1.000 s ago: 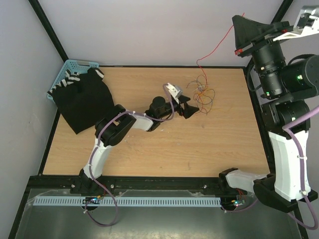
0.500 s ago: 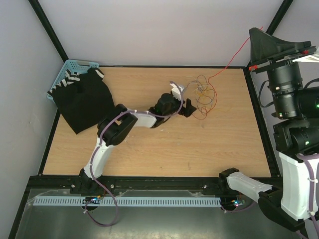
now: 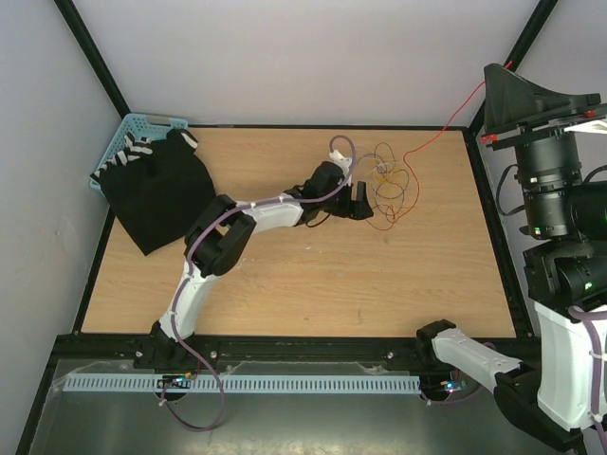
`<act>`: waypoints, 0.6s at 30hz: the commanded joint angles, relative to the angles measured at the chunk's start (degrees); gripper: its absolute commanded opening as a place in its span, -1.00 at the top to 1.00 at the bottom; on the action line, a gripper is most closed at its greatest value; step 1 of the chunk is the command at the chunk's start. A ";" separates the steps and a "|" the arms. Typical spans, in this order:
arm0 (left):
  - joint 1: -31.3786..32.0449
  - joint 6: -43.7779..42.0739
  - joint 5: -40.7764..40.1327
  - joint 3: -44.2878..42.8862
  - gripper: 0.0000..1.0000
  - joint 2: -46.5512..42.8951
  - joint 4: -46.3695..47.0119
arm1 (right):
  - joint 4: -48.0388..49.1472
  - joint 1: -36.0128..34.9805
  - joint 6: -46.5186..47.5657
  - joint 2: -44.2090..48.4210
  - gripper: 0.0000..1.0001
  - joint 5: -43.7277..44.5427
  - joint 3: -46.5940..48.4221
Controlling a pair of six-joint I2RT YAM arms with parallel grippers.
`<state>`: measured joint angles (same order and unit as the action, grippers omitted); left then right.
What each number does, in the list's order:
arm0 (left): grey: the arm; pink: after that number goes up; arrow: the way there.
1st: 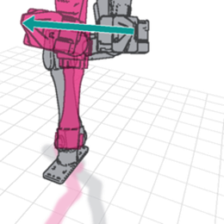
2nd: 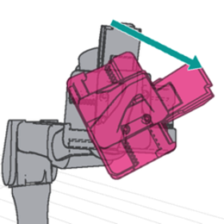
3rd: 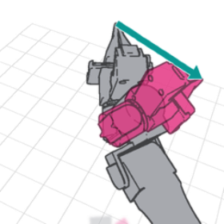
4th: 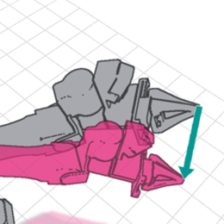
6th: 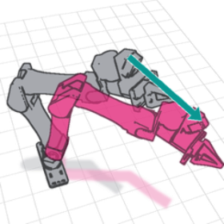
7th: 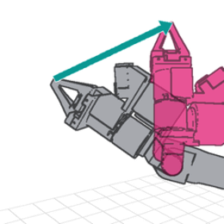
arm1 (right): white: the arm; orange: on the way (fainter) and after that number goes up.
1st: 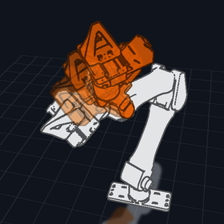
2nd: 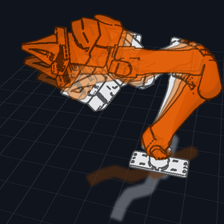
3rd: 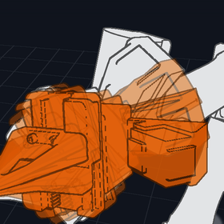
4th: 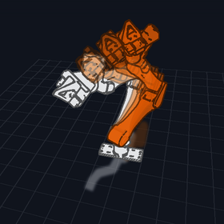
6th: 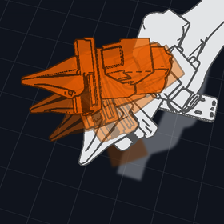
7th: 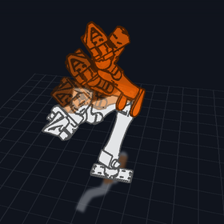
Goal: Zip-tie the wires
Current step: Pick up the cable at the center of the board.
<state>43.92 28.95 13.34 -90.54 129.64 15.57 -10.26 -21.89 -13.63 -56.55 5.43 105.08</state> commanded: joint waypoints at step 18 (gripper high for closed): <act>-0.24 4.25 7.89 -10.44 0.53 4.84 -14.18 | 1.58 -0.34 1.46 1.86 1.00 3.05 -2.19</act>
<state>43.90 33.67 21.17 -99.20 135.44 1.74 -10.20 -21.89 -12.99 -55.31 7.55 103.35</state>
